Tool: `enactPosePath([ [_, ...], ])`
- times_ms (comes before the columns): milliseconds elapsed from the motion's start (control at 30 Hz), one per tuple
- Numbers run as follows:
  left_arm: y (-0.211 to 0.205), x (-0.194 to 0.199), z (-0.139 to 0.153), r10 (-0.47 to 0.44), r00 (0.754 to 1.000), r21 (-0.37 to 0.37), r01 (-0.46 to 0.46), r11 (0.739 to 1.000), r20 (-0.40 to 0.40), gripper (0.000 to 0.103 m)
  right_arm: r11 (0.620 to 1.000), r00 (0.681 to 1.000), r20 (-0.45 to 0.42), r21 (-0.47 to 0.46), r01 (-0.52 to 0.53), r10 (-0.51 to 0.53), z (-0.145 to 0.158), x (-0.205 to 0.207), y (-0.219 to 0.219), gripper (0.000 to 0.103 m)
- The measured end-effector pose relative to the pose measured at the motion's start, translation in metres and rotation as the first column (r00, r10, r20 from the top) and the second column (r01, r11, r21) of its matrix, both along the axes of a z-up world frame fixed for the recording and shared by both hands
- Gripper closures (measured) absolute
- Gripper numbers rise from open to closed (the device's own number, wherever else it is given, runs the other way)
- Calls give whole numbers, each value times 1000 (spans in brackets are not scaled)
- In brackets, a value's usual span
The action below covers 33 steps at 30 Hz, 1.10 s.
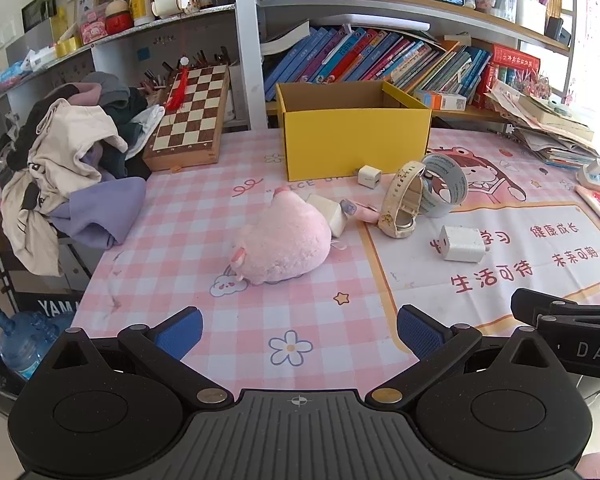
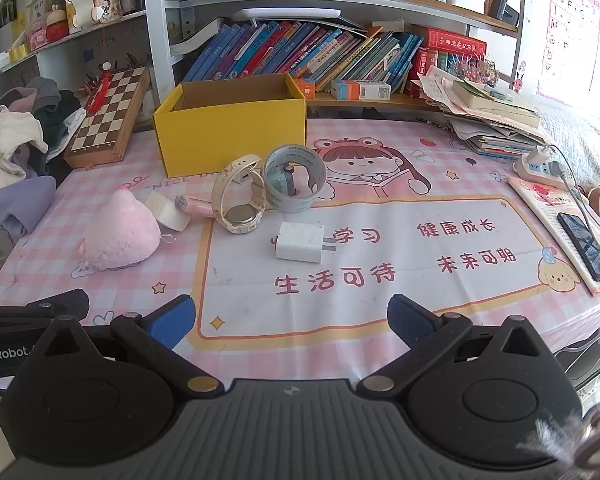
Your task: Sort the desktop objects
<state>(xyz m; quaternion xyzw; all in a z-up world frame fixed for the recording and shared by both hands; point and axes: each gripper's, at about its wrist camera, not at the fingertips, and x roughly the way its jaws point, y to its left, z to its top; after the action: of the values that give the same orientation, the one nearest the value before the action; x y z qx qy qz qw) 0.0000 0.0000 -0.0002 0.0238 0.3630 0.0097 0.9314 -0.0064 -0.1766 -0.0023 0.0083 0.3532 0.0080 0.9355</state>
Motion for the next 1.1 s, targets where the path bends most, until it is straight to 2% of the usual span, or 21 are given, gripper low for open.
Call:
enactPosePath([
  [233,0,0,-1,2,1000,16,-2,1000,3,0,1000,1000,-2,-2,2,-2,0,0,0,0],
  [400,6,5,-2,-7,1000,0,7,1000,-20,0,1000,1000,-1,-1,2,-2,1,0,2,0],
  [1100,7,9,-4,-9,1000,0,9,1000,-17,0,1000,1000,3,-5,3,-3,2,2,3,0],
])
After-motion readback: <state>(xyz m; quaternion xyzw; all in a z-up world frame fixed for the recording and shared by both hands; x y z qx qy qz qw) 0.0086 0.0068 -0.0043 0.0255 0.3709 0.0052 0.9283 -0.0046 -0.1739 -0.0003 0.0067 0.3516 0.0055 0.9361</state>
